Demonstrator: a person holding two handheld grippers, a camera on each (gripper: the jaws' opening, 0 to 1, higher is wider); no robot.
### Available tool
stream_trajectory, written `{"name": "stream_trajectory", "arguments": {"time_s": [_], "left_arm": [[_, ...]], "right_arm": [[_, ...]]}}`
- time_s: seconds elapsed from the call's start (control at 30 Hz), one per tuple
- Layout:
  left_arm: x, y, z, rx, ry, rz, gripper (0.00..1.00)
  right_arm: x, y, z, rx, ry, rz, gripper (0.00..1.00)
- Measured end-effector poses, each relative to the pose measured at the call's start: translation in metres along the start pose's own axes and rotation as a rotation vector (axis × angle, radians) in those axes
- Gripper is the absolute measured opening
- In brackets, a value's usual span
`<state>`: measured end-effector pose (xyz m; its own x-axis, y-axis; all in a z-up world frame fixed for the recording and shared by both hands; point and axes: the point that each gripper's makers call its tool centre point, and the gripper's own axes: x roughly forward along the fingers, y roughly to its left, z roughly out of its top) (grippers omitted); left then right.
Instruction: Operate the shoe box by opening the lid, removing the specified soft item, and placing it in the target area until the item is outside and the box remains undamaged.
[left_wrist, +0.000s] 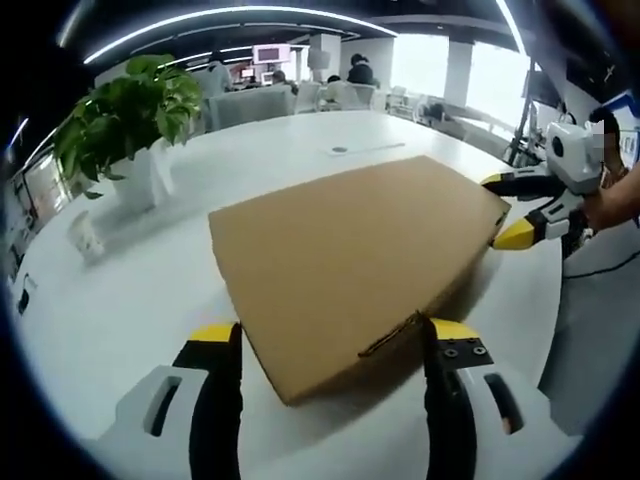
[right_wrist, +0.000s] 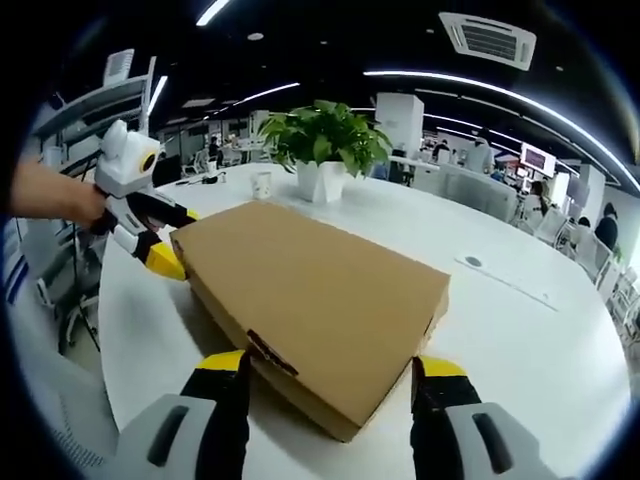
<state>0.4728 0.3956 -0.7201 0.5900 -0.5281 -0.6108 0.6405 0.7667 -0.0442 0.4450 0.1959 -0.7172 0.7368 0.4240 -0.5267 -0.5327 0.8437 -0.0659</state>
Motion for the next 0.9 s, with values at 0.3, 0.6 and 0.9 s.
{"name": "stream_trajectory", "arguments": {"time_s": [0.3,0.6,0.9], "left_arm": [[-0.002,0.001,-0.001,-0.015,-0.032,0.030,0.74],[-0.003,-0.002,0.001,-0.030,-0.066,0.037,0.72],[-0.002,-0.003,0.000,-0.037,-0.082,0.042,0.72]], "right_arm": [[-0.001,-0.003,-0.001,-0.035,-0.006,0.022,0.62],[-0.005,-0.008,-0.009,-0.021,-0.024,0.052,0.57],[-0.004,-0.004,-0.013,-0.021,-0.021,0.077,0.51]]}}
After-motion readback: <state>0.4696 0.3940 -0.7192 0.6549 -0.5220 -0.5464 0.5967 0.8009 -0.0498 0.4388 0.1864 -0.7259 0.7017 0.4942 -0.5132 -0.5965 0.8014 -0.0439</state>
